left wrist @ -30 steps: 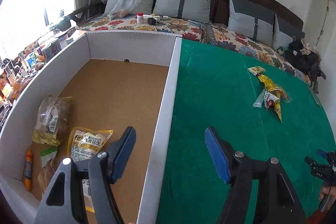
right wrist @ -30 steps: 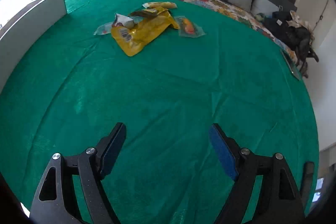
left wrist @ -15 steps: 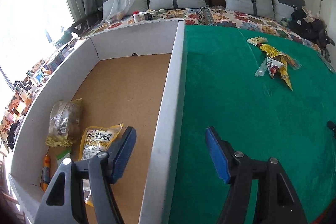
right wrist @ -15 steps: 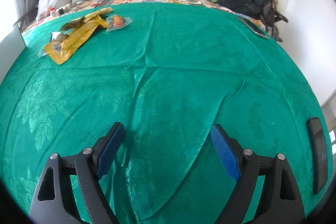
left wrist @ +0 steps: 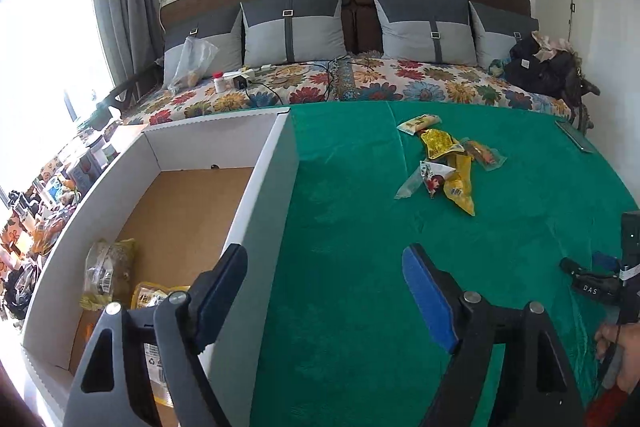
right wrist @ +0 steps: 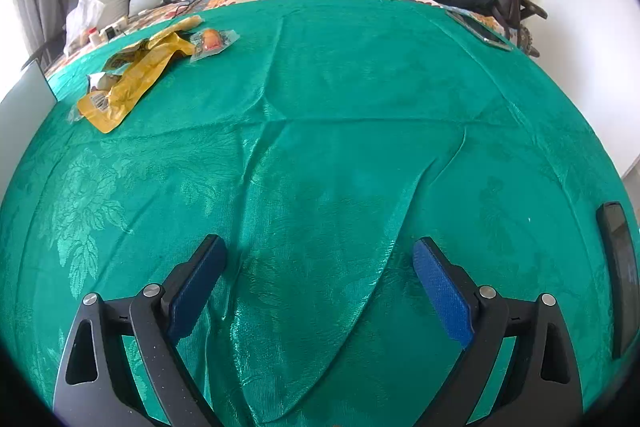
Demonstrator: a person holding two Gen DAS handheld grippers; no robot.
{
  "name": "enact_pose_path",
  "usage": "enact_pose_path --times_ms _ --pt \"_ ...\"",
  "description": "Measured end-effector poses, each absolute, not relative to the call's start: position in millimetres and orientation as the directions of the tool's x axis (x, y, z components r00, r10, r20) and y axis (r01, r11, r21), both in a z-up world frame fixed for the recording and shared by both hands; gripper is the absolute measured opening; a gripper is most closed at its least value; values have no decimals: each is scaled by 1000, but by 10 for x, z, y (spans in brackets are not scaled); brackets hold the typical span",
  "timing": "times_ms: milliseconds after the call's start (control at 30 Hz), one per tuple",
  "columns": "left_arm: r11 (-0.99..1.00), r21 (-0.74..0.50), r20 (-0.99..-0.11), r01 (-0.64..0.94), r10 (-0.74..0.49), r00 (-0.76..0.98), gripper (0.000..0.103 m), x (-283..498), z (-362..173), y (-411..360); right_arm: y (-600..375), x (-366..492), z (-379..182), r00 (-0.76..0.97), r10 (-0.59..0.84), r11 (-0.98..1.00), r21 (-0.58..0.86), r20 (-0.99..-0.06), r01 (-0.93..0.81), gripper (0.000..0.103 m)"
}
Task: Organize snacks
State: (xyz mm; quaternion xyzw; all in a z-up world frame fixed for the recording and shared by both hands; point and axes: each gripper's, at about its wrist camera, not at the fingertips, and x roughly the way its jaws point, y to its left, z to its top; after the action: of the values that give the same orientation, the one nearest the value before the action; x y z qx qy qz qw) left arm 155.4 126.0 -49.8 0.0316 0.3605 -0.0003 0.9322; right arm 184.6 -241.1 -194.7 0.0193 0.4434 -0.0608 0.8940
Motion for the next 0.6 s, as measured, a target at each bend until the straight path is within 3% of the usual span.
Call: enact_pose_path --times_ms 167,367,500,600 --pt "993 -9 -750 118 -84 656 84 1688 -834 618 -2411 1848 -1945 599 -91 992 -19 -795 126 96" --pt "991 27 -829 132 -52 557 84 1977 -1513 204 -2410 1848 -1943 599 -91 992 -19 -795 125 96" --pt "992 83 -834 99 14 552 84 2111 -1763 178 -2409 1848 -1943 599 -91 992 -19 -795 125 96" --pt "998 40 -831 54 3 556 87 2126 -1860 283 -2409 1848 -1943 599 -91 992 -20 -795 125 96"
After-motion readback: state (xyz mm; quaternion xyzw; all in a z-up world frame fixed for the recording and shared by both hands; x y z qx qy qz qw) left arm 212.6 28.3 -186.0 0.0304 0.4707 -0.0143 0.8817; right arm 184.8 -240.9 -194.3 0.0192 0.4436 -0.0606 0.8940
